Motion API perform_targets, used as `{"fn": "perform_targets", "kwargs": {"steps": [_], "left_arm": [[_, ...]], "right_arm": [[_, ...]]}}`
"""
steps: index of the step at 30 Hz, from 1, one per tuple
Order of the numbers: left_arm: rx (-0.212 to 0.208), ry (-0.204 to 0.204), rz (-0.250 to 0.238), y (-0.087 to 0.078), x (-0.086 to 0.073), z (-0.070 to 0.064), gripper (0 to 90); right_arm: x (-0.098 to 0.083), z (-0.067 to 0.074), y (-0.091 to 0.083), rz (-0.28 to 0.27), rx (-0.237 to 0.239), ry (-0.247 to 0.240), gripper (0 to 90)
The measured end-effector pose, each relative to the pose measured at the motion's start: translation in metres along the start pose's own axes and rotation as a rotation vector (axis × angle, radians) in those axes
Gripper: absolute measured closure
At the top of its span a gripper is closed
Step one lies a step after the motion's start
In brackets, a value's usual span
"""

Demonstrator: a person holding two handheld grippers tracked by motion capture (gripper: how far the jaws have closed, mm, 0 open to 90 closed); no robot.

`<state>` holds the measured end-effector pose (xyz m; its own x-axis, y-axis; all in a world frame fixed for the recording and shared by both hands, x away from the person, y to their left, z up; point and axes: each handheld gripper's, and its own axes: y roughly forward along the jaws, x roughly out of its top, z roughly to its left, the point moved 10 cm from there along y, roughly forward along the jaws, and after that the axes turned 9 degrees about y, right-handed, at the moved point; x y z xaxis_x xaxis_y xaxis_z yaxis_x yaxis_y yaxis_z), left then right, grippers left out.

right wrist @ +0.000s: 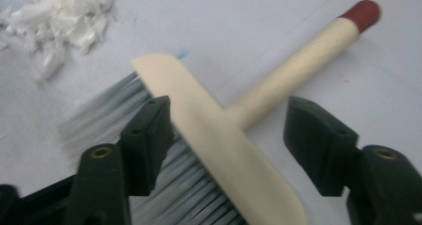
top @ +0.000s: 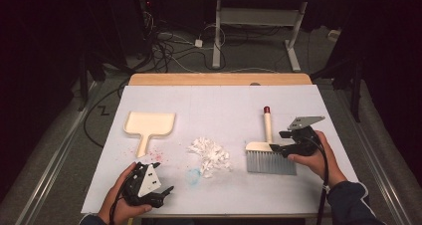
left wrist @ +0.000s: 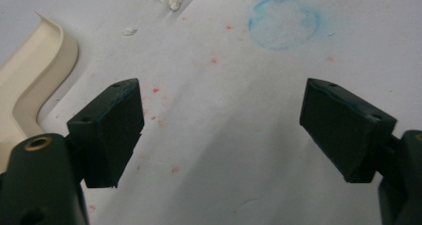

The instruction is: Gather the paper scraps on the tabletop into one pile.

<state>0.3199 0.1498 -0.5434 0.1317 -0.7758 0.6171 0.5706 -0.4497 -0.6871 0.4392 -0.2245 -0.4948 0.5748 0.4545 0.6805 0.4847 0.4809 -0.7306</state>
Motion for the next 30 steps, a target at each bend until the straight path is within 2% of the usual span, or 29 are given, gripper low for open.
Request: {"fn": "perform_targets", "kwargs": {"steps": [2,7,9,11,13,17,21,30], "left_arm": [[0.008,-0.009,-0.006,-0.002,0.000,0.002,16.8],[0.040,-0.025,-0.031,-0.007,0.002,0.008,16.8],[0.057,-0.031,-0.033,-0.009,0.001,0.009,16.8],[0.065,-0.041,-0.044,-0.013,0.001,0.011,16.8],[0.077,-0.047,-0.052,-0.014,0.002,0.011,16.8],[0.081,-0.044,-0.053,-0.013,0.003,0.013,16.8],[0.074,-0.038,-0.045,-0.009,0.004,0.013,16.8],[0.071,-0.041,-0.034,-0.005,0.004,0.015,16.8]], "right_arm": [[0.001,0.000,-0.007,-0.037,-0.054,-0.023,35.4],[-0.003,0.014,-0.035,-0.233,-0.168,-0.033,29.1],[-0.009,0.023,-0.046,-0.300,-0.197,-0.046,28.4],[-0.017,0.033,-0.053,-0.349,-0.196,-0.033,25.8],[-0.025,0.038,-0.056,-0.357,-0.238,-0.044,25.4],[-0.034,0.046,-0.062,-0.374,-0.266,-0.053,24.4],[-0.033,0.046,-0.064,-0.391,-0.272,-0.058,24.3],[-0.035,0.046,-0.061,-0.381,-0.283,-0.080,23.7]]}}
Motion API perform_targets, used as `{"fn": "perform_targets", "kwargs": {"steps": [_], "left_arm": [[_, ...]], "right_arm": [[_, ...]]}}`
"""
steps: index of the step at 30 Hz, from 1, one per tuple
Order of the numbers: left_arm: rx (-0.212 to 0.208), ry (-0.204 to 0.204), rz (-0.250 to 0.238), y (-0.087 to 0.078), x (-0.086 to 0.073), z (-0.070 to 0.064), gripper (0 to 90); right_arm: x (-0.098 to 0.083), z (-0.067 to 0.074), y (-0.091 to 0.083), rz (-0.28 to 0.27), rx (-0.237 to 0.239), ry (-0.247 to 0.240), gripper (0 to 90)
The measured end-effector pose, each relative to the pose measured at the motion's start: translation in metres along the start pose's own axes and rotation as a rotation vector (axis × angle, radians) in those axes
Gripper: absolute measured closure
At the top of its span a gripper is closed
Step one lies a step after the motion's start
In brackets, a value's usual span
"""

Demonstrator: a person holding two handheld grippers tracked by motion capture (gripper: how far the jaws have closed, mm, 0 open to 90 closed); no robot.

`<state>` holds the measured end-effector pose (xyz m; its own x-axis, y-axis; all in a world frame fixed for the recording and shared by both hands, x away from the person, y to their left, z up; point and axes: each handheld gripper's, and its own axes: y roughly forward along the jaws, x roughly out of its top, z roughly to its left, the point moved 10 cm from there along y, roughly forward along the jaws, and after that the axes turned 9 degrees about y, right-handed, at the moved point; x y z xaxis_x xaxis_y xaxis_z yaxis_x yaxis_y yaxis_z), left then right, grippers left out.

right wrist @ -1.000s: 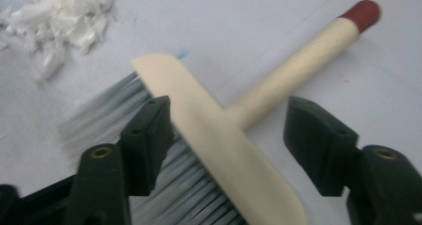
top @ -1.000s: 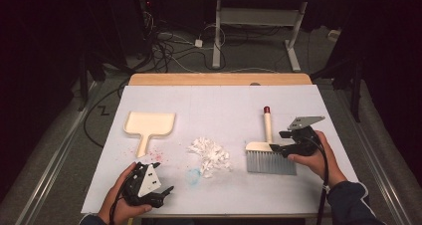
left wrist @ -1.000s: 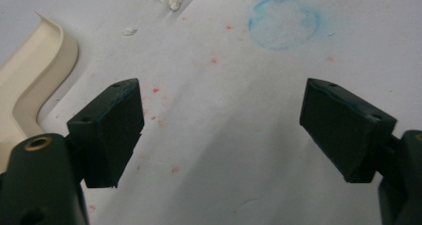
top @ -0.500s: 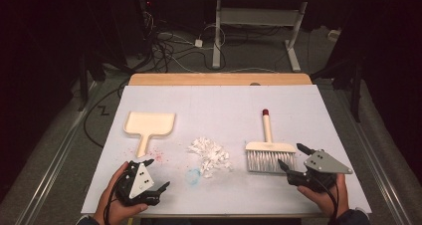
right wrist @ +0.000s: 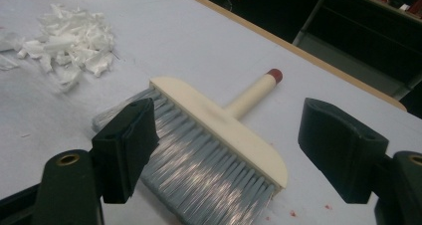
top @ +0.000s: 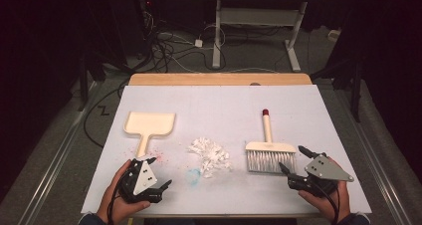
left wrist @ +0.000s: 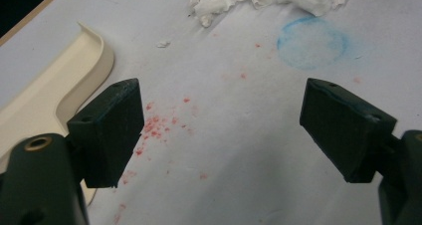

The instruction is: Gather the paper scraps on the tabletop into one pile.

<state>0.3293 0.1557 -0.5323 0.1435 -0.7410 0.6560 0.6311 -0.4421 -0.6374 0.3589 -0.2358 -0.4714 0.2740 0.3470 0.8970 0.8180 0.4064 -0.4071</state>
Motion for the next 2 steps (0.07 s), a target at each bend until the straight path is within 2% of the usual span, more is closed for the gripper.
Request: {"fn": "perform_targets", "kwargs": {"steps": [2], "left_arm": [[0.004,-0.008,0.001,0.0017,0.0003,0.0009,16.8]], "right_arm": [[0.0003,0.0000,0.0006,-0.003,0.000,-0.004,23.6]]}}
